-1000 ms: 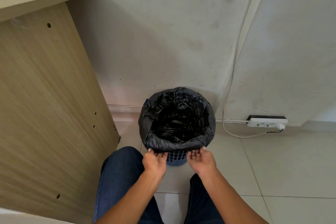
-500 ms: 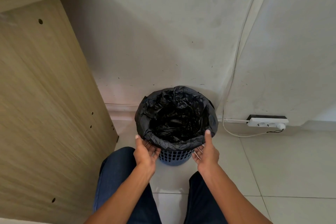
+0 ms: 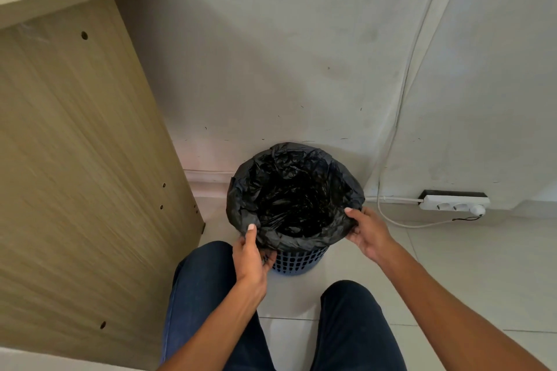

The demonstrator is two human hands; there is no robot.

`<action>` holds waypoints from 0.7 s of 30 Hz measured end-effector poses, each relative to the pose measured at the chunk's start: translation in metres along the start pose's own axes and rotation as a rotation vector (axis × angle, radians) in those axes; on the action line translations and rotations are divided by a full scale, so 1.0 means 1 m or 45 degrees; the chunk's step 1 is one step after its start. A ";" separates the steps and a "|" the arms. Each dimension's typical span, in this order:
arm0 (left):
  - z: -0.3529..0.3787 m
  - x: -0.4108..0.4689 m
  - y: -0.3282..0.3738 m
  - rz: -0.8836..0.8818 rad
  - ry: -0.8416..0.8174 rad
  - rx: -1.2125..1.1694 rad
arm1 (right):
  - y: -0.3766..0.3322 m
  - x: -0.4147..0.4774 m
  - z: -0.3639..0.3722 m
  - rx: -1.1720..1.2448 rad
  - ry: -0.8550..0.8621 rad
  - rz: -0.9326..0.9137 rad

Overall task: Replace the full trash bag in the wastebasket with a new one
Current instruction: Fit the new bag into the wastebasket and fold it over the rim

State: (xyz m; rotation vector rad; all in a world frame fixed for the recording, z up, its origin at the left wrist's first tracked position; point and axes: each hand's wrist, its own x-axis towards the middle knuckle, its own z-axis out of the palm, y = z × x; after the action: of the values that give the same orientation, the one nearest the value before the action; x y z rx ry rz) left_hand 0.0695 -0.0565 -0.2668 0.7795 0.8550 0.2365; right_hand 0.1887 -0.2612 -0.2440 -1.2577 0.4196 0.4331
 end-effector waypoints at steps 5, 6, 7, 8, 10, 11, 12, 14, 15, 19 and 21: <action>0.014 -0.004 -0.004 -0.005 -0.029 -0.027 | -0.002 -0.006 0.010 0.113 0.179 -0.034; 0.016 -0.005 -0.007 0.001 -0.009 -0.054 | 0.004 -0.014 0.014 0.050 0.255 -0.031; 0.019 -0.007 -0.010 0.013 0.005 -0.076 | 0.012 -0.021 0.017 -0.013 0.350 -0.011; 0.022 -0.008 -0.014 0.030 0.017 -0.087 | 0.021 -0.031 0.022 -0.038 0.422 0.023; 0.026 -0.013 -0.024 0.044 0.026 -0.099 | 0.043 -0.048 0.034 -0.031 0.374 0.092; 0.030 -0.018 -0.030 0.032 0.021 -0.110 | 0.052 -0.054 0.040 0.013 0.294 0.114; 0.032 -0.022 -0.034 0.015 0.011 -0.134 | 0.059 -0.056 0.047 0.066 0.233 0.124; 0.036 -0.029 -0.039 -0.020 -0.017 -0.183 | 0.068 -0.051 0.055 0.129 0.250 0.053; 0.036 -0.031 -0.040 -0.022 -0.046 -0.183 | 0.069 -0.045 0.055 0.146 0.277 0.006; 0.033 -0.027 -0.037 0.000 -0.058 -0.188 | 0.065 -0.039 0.048 0.200 0.272 -0.055; 0.031 -0.022 -0.032 0.026 -0.025 -0.214 | 0.061 -0.040 0.044 0.230 0.239 -0.069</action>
State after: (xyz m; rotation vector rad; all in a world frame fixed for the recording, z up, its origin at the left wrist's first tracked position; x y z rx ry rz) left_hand 0.0751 -0.1056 -0.2638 0.6328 0.7975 0.3144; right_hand 0.1259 -0.2071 -0.2611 -1.1346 0.5697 0.2260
